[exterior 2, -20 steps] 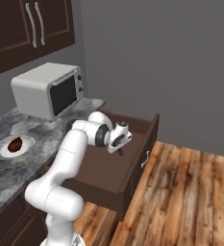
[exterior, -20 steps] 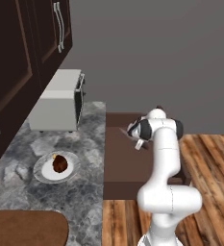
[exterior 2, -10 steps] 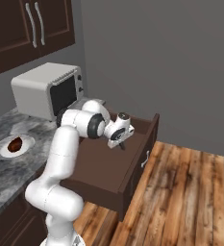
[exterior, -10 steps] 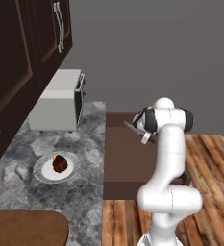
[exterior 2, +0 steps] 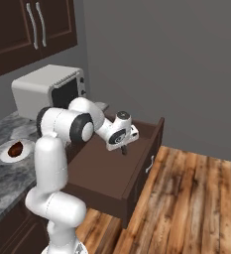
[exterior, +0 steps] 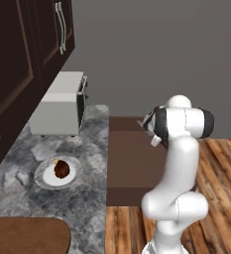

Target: Pick up the knife from the drawer and place it on the cutting board. Then place the meat from the plate to the cutting board.

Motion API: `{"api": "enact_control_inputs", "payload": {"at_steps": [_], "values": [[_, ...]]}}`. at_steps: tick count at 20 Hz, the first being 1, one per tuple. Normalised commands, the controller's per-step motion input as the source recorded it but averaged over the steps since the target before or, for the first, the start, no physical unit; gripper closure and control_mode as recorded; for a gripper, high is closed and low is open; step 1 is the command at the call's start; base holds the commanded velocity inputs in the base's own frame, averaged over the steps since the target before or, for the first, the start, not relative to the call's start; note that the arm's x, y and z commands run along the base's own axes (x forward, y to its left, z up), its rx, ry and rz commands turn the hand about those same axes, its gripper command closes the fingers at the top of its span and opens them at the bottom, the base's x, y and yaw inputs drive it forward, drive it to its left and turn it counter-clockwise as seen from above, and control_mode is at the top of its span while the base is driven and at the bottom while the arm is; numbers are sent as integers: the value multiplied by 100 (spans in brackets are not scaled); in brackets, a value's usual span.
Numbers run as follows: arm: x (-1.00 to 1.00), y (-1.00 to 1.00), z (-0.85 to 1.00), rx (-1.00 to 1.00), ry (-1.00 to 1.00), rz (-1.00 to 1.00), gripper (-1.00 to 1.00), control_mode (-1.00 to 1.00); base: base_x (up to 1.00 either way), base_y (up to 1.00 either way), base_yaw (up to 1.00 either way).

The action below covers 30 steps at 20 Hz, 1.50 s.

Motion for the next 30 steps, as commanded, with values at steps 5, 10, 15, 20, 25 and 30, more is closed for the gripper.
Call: {"api": "enact_control_inputs", "payload": {"at_steps": [5,10,15,20,25,30], "values": [[-67,3,89,0,-2,-21,100,-100,0,0,0],[-52,0,73,3,-1,-15,100,-100,0,0,0],[-78,4,24,3,-6,-12,100,-100,0,0,0],[-29,10,32,0,-9,-6,100,-100,0,0,0],[-46,0,15,0,-5,0,100,-100,0,0,0],[-46,0,25,0,-5,1,100,-100,0,0,0]]}}
